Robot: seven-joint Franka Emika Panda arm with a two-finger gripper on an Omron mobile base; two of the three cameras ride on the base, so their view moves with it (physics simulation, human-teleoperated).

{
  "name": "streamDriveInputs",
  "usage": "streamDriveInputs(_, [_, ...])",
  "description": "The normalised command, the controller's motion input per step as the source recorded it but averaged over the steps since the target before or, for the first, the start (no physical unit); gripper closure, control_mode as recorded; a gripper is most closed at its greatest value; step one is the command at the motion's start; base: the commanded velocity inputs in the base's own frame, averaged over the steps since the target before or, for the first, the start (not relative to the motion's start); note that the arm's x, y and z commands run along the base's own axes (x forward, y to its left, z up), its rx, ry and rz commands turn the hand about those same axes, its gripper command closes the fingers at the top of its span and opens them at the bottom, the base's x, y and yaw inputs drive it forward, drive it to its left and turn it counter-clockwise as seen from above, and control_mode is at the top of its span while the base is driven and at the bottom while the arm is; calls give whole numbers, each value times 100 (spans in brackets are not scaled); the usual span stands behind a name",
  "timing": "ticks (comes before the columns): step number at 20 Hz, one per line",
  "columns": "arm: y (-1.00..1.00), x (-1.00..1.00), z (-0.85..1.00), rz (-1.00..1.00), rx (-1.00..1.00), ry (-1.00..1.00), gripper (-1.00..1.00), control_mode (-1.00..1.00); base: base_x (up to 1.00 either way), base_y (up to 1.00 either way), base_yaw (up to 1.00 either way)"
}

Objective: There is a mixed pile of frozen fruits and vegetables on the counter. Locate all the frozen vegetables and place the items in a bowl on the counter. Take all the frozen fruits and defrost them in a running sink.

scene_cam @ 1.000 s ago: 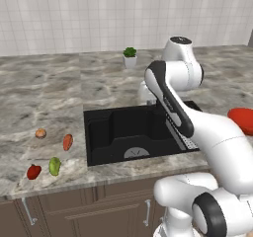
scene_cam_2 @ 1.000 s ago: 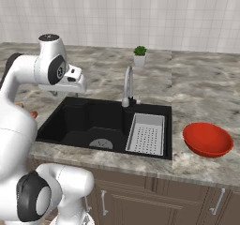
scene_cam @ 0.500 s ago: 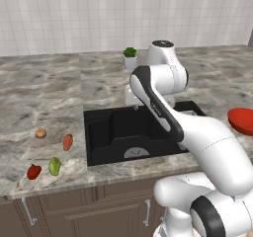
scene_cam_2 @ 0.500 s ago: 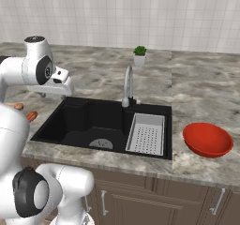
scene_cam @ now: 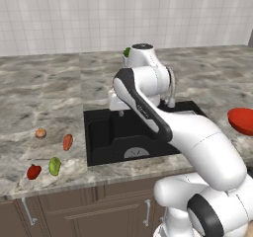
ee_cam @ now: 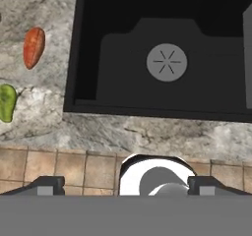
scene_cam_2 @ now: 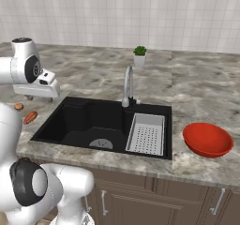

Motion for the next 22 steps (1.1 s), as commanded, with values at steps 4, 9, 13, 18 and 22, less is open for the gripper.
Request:
streamDriveInputs(4, [40,-11,-14,0,0,7,-100,-100,0,0,0])
streamDriveInputs(9, [42,-8,-16,0,0,7,-100,-100,0,0,0])
streamDriveInputs(13, [35,0,-11,0,-1,2,-100,-100,0,0,0])
streamDriveInputs(18, [33,18,-3,-1,-1,2,-100,-100,0,0,0])
streamDriveInputs(22, [31,24,-9,-1,-2,1,-100,-100,0,0,0])
